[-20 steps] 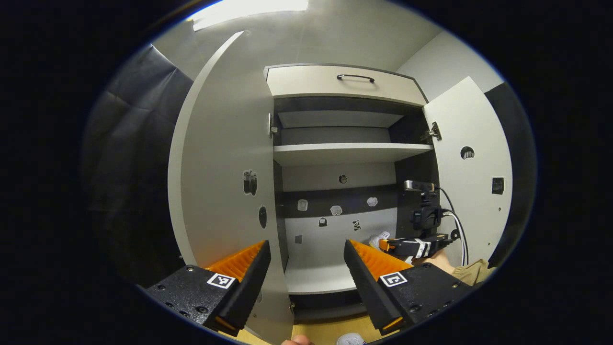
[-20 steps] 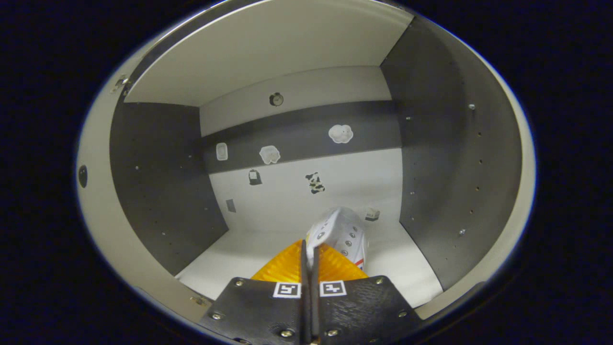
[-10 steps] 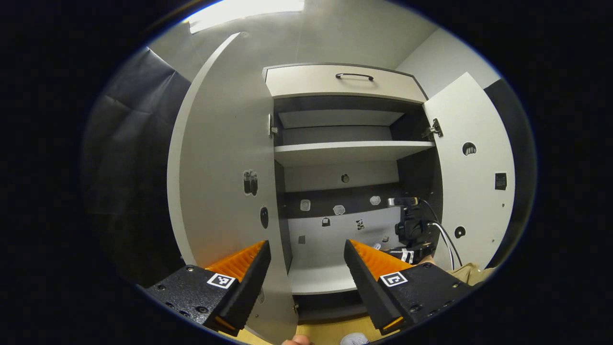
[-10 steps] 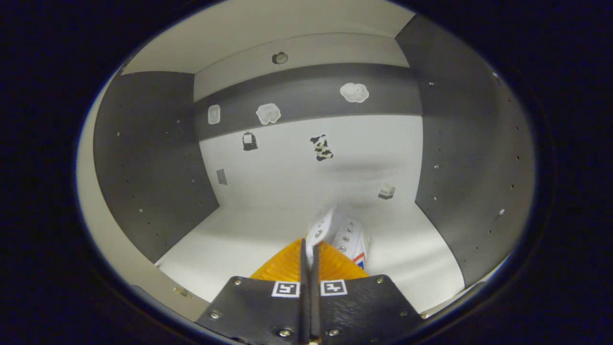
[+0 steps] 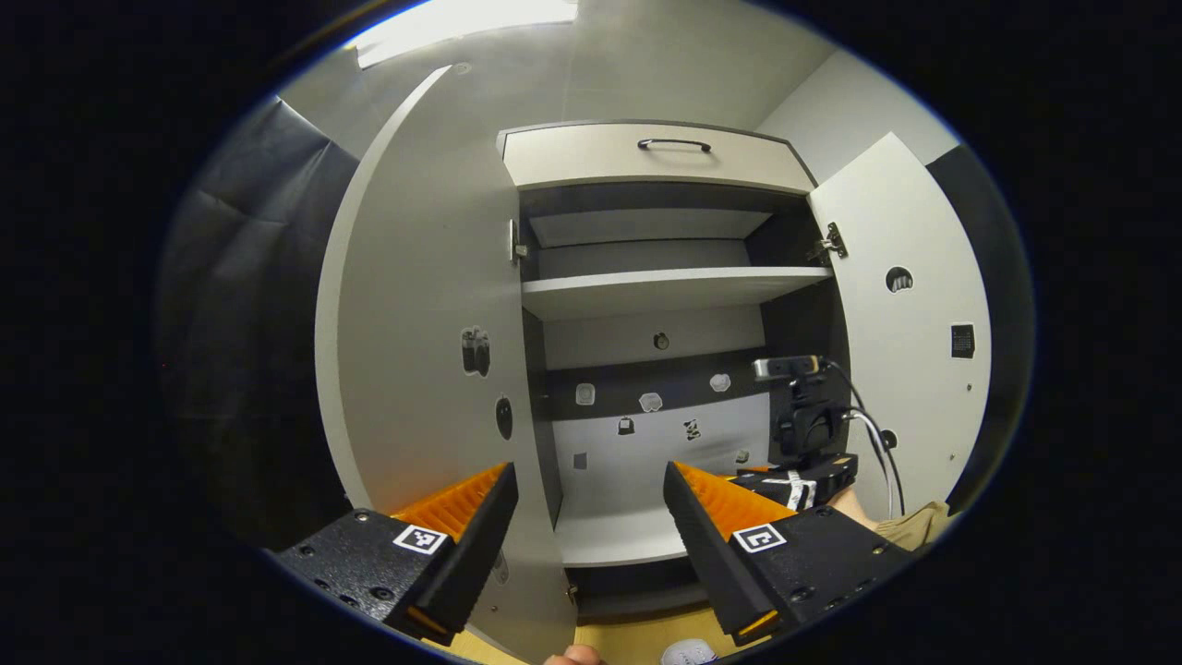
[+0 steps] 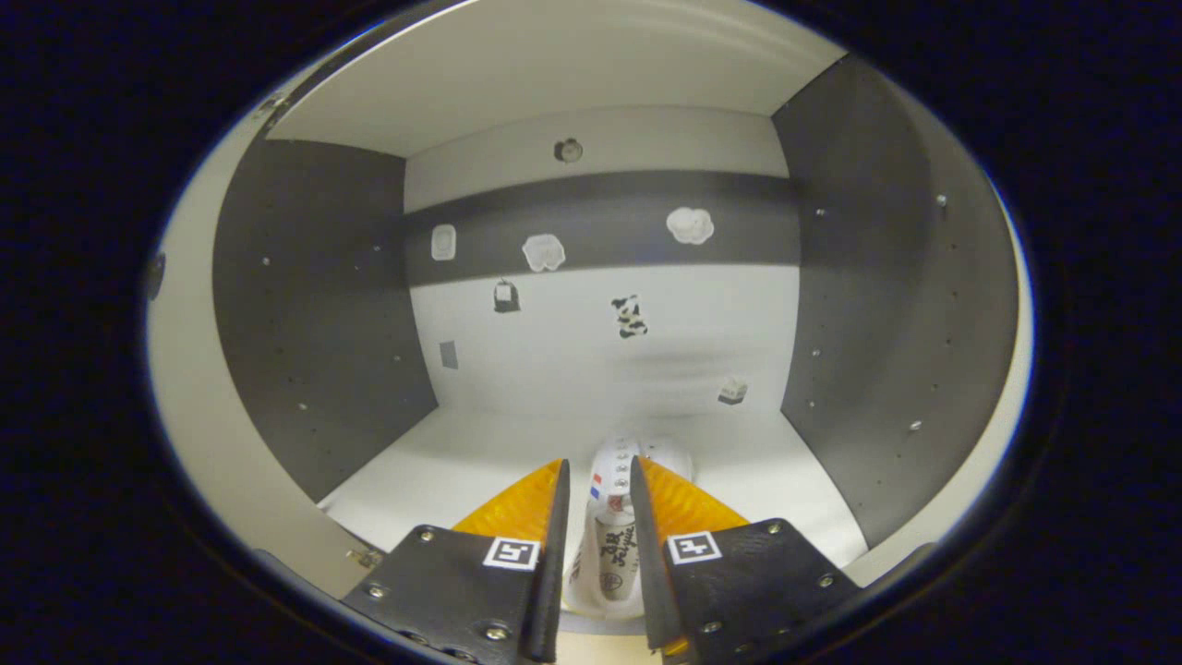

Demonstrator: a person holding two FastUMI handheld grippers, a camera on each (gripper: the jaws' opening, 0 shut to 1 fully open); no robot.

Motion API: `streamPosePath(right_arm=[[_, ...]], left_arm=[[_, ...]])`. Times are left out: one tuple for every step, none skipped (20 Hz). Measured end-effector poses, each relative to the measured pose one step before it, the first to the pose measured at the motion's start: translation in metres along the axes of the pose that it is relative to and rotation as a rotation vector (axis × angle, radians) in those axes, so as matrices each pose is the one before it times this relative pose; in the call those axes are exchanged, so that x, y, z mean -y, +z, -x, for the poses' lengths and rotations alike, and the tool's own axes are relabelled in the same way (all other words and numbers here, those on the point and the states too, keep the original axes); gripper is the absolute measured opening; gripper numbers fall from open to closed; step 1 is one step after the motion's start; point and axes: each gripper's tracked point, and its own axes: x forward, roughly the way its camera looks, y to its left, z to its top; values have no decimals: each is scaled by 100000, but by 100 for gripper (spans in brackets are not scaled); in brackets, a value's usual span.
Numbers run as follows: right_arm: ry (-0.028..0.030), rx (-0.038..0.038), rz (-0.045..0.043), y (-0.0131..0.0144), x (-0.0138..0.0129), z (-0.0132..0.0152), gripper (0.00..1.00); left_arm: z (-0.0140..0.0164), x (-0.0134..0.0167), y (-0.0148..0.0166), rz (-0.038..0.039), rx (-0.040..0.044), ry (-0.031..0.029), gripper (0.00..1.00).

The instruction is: Grab one shoe with the right hand and put it into the shoe cabinet, grab the other shoe with the left hand and put it into the shoe cabinet; then close the right door with the right hand and the left door with the left hand.

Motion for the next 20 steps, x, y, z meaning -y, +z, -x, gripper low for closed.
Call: streamPosePath(right_arm=[[889,2241,167,821,-338,1616,36],[648,1881,105,753,-270,1736,36],[550,1849,-70,730,-227,1639,36],[691,2016,-66,840,-274,1914,36],[485,2056,169,881,-256,1857,27],[527,1990,164,704,-137,1760,27],[487,1434,180,670,-177,1746,27],[352,1446,171,569,-124,1706,36],[1,1481,138,752,-16,1580,36],[-301,1229,189,569,149,1499,27],[-443,1514,289,649,150,1469,27],[-800,1379,413,621,264,1260,27],[-824,1511,690,714,312,1252,36],[-605,1394,447,530,312,1158,36],[-612,905,146,430,327,1028,36],[-715,530,67,414,297,933,36],[-789,627,-95,399,352,996,36],[-946,919,49,346,685,1124,36],[-999,807,283,400,528,915,36],[-821,525,235,317,477,714,36]], left_arm=[[15,610,-313,1302,-986,-2035,95],[87,695,-438,1613,-1150,-1834,97],[-27,643,-611,994,-1308,-1696,97],[6,634,-727,212,-1606,-1349,97],[-50,469,-603,57,-1190,-999,97],[-82,567,-919,387,-1991,-1027,96],[-81,427,-997,728,-1835,-818,96],[-154,403,-1012,895,-1951,-817,97],[-277,302,-1184,983,-1787,-431,97],[-283,213,-1369,561,-2489,-290,97],[-289,103,-1477,142,-2455,-54,97],[-451,38,-1547,-204,-2889,-4,97],[-417,53,-1620,-193,-2802,-86,97],[-482,-14,-1741,-216,-3594,-123,97],[-412,104,-1925,214,-3333,-399,97],[-588,108,-1818,156,-3921,-669,97],[-600,135,-2124,222,-4624,-590,97],[-562,84,-2209,245,-4799,-191,97],[-598,254,-2216,189,-4751,-625,98],[-647,239,-2269,74,-5336,-944,98]])
